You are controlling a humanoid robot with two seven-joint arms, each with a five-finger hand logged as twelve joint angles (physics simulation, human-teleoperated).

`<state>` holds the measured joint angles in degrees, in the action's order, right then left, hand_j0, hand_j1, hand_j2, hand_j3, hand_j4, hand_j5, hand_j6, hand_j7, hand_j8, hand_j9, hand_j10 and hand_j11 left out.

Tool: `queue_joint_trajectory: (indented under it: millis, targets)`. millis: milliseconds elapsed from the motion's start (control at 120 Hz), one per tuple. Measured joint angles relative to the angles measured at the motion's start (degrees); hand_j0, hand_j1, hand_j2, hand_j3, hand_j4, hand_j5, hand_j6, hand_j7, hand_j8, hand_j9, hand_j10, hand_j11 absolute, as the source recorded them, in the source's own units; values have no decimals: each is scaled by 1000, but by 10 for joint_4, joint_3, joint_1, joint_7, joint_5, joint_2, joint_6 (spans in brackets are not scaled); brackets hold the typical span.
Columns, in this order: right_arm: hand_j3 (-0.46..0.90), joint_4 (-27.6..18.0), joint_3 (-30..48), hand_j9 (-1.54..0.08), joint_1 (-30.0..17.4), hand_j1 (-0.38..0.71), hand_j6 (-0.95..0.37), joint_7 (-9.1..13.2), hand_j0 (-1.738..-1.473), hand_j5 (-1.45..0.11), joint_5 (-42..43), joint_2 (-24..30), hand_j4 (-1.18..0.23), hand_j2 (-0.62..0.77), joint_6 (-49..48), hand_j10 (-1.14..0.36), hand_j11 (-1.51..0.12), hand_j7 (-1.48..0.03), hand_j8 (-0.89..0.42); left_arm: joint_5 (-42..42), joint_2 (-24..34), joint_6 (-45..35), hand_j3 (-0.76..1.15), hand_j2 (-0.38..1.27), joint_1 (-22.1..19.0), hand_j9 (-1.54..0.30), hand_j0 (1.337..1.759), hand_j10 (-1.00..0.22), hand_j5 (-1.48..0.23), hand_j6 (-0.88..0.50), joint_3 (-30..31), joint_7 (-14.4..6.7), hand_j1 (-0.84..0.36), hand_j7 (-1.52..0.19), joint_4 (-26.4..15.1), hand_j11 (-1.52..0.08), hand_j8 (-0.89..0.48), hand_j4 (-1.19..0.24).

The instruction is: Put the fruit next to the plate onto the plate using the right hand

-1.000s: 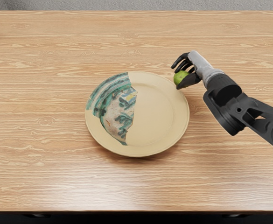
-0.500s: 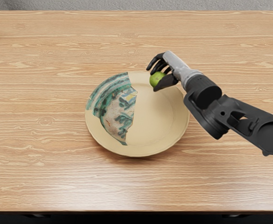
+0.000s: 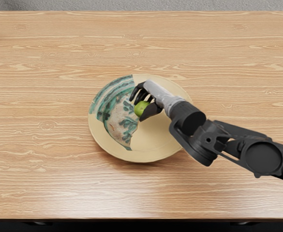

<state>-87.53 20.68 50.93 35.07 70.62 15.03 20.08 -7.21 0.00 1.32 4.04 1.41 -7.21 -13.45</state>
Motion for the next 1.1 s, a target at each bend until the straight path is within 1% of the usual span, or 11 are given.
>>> queue_joint_trajectory:
  millis: [92, 133, 267, 408, 492, 583, 633, 742, 817, 958, 1100]
  targets:
    - [0, 0, -9, -876, 0, 300, -661, 0, -1658, -896, 1, -5, -646, 381, 0, -485, -854, -865, -415, 0, 0, 0, 0, 0, 0, 0, 1658, 0, 0, 0, 0, 0, 349, 0, 0, 0, 0, 0]
    - [0, 0, -11, -834, 0, 276, -635, 0, -1658, -851, 1, -6, -617, 333, 1, -481, -815, -824, -419, 0, 0, 0, 0, 0, 0, 0, 1658, 0, 0, 0, 0, 0, 349, 0, 0, 0, 0, 0]
    - [0, 0, -13, -465, 3, 4, -354, -1, -1658, -474, 3, -6, -345, 170, 5, -274, -455, -460, -242, 0, 0, 0, 0, 0, 0, 0, 1658, 0, 0, 0, 0, 0, 349, 0, 0, 0, 0, 0]
    - [0, -19, 27, -243, 9, -163, -186, -1, -1658, -247, -2, 16, -181, 84, -32, -146, -238, -240, -130, 0, 0, 0, 0, 0, -1, 0, 1658, 0, 0, 0, 0, 0, 349, 0, 0, 0, 0, 0]
    - [0, -30, 85, -167, 10, -221, -129, -1, -1658, -170, -56, 39, -125, 55, -106, -102, -164, -166, -91, 0, 0, 0, 0, 0, -1, 0, 1658, 0, 0, 0, 0, 0, 349, 0, 0, 0, 0, 0]
    - [0, -36, 164, -112, 2, -262, -87, -1, -1658, -114, -169, 67, -84, 35, -213, -69, -110, -111, -63, 0, 0, 0, 0, 0, -1, 0, 1658, 0, 0, 0, 0, 0, 349, 0, 0, 0, 0, 0]
    - [0, -38, 222, -91, -20, -278, -71, -1, -1658, -93, -226, 77, -69, 27, -278, -57, -89, -90, -52, 0, 0, 1, 0, 0, 0, 0, 1658, 0, 0, 0, 0, 0, 349, 0, 0, 0, 0, 0]
    - [0, -37, 370, -60, -108, -302, -47, -1, -1658, -61, -302, 91, -46, 15, -419, -38, -59, -59, -36, 0, 0, 3, 0, 0, -1, 0, 1658, 0, 0, 0, 2, 0, 349, 0, -1, 0, 0, 0]
    - [0, -34, 442, -46, -162, -312, -36, -1, -1658, -47, -367, 124, -35, 10, -487, -30, -45, -46, -28, 0, 0, 4, 0, 0, -8, 0, 1658, 0, 0, 0, 2, 0, 349, 0, -1, 0, 0, 0]
    - [0, -10, 498, -30, -233, -324, -24, -1, -1658, -31, -496, 204, -23, 4, -534, -21, -30, -30, -20, 0, 0, 4, 0, 0, -9, 0, 1658, 0, 0, 0, 2, -1, 349, 0, -1, 0, 0, 0]
    - [0, 13, 524, -23, -270, -330, -17, -1, -1658, -23, -543, 241, -17, 2, -547, -16, -22, -23, -15, 1, 0, 2, 0, 0, -8, 0, 1658, 0, 0, 0, 1, -1, 349, 0, 0, 0, 0, 0]
